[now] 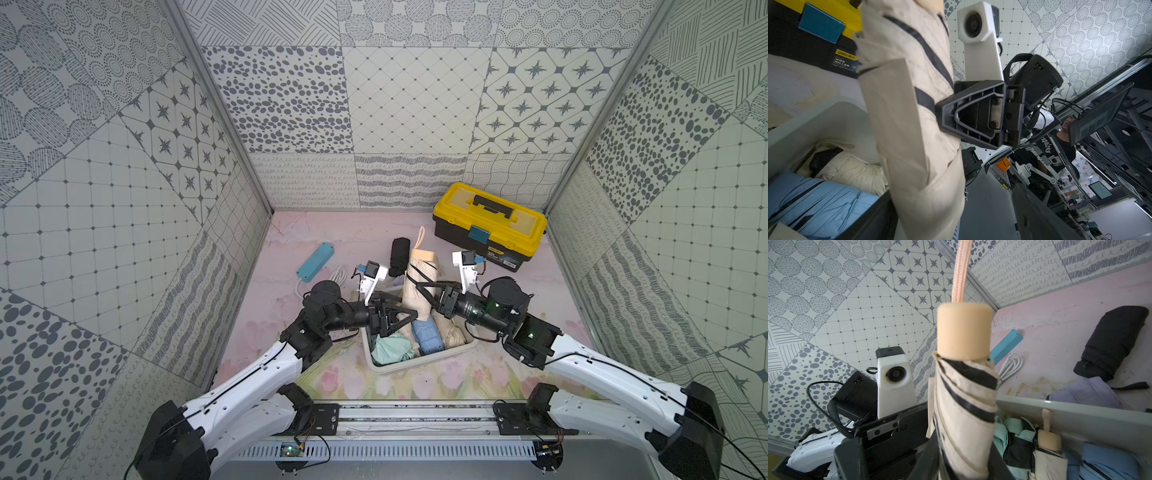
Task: Put the umbrella into the storage box
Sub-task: Pick up the umbrella from the center of the board, then place the umbrella in the storage box.
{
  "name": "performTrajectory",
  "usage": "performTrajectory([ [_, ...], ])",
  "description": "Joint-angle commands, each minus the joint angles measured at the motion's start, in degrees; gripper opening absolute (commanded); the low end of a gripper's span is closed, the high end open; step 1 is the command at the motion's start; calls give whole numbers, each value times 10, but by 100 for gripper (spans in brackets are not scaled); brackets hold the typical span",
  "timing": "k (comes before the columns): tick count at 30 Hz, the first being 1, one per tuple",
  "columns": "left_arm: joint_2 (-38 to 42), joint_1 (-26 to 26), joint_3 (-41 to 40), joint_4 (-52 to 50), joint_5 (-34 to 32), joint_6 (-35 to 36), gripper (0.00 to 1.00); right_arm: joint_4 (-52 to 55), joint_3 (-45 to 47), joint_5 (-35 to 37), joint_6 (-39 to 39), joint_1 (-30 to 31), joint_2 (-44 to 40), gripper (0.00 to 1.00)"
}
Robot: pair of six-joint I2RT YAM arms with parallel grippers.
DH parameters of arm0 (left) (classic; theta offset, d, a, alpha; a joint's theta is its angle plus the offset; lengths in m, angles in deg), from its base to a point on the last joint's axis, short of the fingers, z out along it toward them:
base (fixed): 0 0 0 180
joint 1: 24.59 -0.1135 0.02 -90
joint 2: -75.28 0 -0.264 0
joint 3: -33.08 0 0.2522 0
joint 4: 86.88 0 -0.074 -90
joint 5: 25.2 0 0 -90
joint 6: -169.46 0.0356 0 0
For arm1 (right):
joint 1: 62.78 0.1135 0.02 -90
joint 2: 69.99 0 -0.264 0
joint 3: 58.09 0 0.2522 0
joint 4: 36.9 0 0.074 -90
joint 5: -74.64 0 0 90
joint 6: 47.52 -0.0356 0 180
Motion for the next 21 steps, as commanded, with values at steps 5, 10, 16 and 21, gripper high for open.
performTrajectory([
  [5,174,0,33,-425,-321,-118,75,258,-36,27,53,-1,-24,13],
  [10,210,0,34,-567,-370,-254,68,288,-64,10,65,7,51,15],
  [16,158,0,62,-655,-369,-272,76,264,-70,3,66,21,133,16],
  [21,95,0,63,-655,-331,-257,86,238,-63,-11,57,29,179,20],
])
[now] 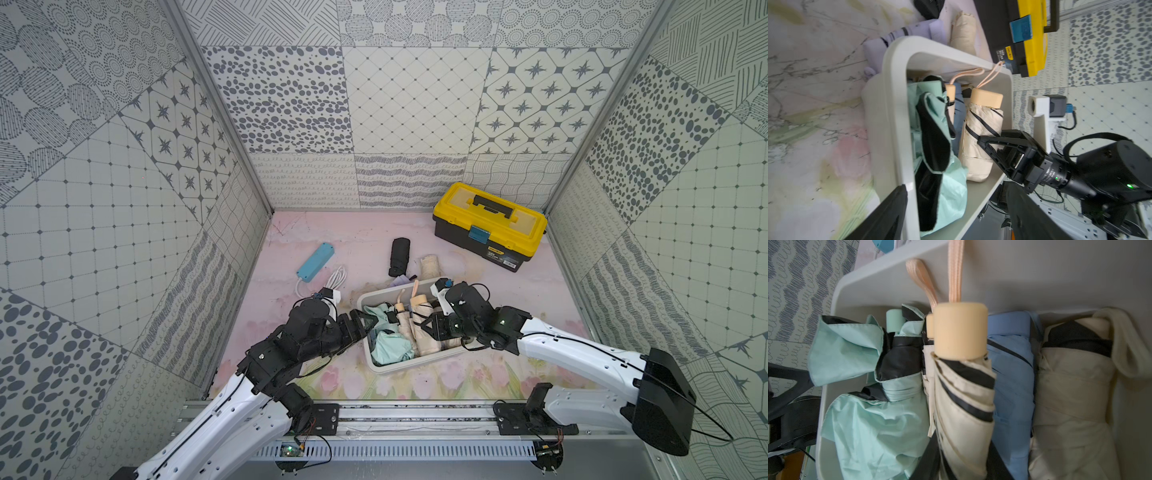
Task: Put the umbrella into the storage box
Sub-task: Place the umbrella in the storage box, then move the storage box to the center of the board.
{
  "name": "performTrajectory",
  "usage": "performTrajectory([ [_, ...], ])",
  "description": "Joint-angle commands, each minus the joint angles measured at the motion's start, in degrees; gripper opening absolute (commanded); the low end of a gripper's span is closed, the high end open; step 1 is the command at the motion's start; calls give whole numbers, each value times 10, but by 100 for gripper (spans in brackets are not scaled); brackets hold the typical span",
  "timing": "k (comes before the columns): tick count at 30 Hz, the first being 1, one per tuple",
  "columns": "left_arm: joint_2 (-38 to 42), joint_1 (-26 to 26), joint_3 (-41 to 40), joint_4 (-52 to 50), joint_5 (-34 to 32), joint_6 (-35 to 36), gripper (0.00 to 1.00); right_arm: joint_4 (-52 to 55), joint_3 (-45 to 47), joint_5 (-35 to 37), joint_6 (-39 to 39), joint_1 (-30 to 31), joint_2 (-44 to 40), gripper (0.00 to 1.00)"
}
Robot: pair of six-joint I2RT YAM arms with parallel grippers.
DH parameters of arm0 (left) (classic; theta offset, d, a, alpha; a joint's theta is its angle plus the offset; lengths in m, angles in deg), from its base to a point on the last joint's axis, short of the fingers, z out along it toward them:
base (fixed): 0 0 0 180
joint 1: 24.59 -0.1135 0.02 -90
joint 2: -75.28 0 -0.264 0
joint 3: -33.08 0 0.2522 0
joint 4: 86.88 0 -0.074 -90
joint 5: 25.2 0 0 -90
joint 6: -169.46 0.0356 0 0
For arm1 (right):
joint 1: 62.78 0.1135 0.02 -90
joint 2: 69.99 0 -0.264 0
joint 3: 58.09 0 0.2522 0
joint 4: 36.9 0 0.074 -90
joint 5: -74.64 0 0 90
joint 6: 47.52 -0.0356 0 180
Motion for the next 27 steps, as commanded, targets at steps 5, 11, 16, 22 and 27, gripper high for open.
performTrajectory([
  [5,-92,0,-14,-44,3,-39,81,-64,-10,1,-10,8,38,39],
  [11,-141,0,1,-24,-5,-9,61,-19,-19,91,19,8,-4,65],
  [16,-193,0,32,-36,-18,37,47,-14,-11,158,56,-3,-82,68],
  [22,-249,-1,84,-78,-41,99,31,-15,-11,152,69,-75,-135,68],
  [27,-276,-20,117,-122,-55,162,14,-16,-38,105,66,-146,-109,69],
])
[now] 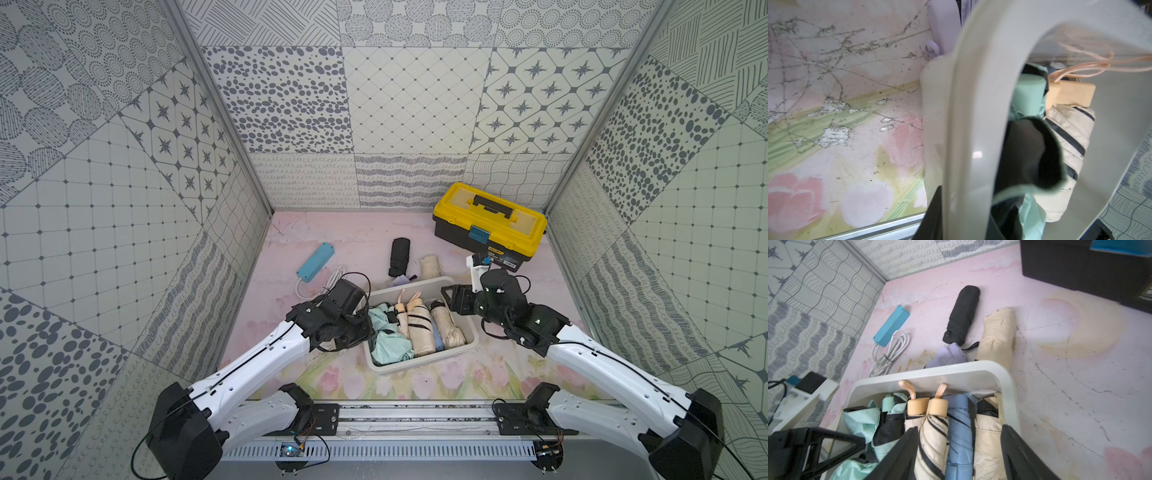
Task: Put the umbrella into the storage box
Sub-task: Move the storage box to the center of the board.
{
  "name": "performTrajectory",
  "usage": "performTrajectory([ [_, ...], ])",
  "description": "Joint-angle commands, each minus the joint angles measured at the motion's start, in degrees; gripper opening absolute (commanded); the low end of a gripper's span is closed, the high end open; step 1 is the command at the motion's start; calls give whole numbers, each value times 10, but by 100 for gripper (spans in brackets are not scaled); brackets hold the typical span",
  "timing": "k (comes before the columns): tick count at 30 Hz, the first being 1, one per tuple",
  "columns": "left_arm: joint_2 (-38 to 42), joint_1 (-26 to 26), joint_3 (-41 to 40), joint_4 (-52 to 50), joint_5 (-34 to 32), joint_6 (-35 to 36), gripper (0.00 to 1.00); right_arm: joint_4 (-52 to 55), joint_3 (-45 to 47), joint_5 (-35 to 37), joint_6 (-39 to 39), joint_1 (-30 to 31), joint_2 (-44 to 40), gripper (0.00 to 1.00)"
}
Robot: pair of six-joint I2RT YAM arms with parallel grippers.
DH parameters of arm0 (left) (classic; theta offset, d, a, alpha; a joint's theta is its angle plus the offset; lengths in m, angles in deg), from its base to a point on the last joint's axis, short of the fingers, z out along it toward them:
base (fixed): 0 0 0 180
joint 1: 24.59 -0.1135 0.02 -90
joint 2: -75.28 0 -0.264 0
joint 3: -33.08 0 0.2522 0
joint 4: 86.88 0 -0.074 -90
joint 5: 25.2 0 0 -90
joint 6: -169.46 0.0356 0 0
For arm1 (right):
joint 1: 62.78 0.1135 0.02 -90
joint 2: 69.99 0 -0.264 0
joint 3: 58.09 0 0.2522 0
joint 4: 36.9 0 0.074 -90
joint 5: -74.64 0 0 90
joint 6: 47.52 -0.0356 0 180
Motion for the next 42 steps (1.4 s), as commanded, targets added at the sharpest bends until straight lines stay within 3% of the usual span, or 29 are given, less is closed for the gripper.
performTrajectory([
  [1,-25,-26,33,-51,-33,97,11,-11,-36,-30,9,-32,29,69],
  [7,-36,-84,47,-87,6,219,1,-52,-96,-74,19,-62,137,72],
  [13,-39,-148,64,-106,26,296,0,-61,-216,-122,40,-76,291,75],
  [20,-63,-167,90,-104,21,348,0,-61,-358,-146,44,-81,458,80],
  [24,-74,-174,99,-102,5,407,0,-52,-413,-118,42,-81,523,81],
  [33,-95,-221,107,-93,-14,465,0,35,-430,11,93,-82,542,82],
  [42,-126,-238,105,-64,-13,497,0,56,-378,21,98,-82,542,85],
])
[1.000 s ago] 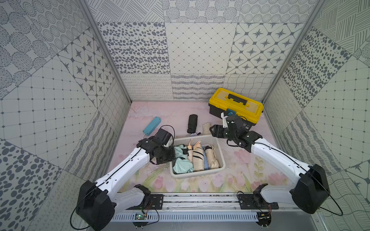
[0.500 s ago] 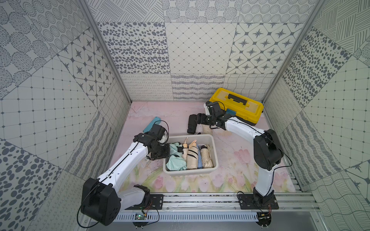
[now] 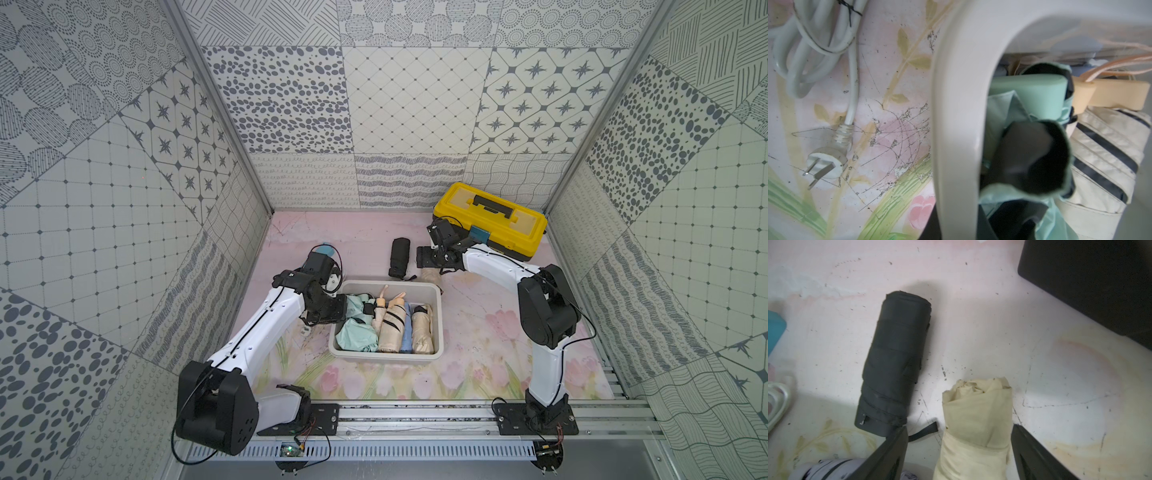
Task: Put the umbrella into the storage box
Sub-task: Move the storage box to the center of the board, then pick up the umbrella from the center of the board.
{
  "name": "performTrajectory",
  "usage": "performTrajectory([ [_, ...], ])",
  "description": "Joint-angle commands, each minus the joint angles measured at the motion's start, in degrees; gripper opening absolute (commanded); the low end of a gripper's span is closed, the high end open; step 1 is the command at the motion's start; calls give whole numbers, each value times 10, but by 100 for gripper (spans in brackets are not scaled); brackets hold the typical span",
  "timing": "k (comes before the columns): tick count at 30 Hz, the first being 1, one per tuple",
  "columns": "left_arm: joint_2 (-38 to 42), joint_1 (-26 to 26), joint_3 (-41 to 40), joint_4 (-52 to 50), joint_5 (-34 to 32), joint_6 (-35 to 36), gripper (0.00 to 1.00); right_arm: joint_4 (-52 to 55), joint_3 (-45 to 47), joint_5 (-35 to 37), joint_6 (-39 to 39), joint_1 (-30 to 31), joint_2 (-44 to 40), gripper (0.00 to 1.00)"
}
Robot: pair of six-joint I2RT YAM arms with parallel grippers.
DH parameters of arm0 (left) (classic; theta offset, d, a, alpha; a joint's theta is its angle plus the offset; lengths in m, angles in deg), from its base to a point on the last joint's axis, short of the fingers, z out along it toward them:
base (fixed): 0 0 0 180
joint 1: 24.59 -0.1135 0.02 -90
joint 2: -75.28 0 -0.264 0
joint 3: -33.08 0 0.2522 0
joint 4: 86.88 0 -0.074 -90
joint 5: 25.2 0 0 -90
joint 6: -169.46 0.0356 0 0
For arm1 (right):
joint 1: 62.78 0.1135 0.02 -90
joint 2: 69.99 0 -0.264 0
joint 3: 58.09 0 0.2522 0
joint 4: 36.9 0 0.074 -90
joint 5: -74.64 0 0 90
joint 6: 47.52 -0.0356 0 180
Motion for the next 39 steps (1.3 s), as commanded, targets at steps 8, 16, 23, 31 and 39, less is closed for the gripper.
performTrajectory([
  [8,-45,-13,8,77,-14,67,0,3,11,4,2,-5,27,86],
  [16,-61,-13,13,92,-10,58,0,3,-15,-27,-2,-18,69,78],
  [23,-60,-13,1,111,-8,38,0,-1,-14,-35,3,-27,73,60],
  [31,-64,-12,-7,145,-2,-17,0,-28,36,-35,6,-54,-5,43],
  [39,-61,8,-13,182,-11,-76,0,-27,111,-41,15,-75,-130,40],
])
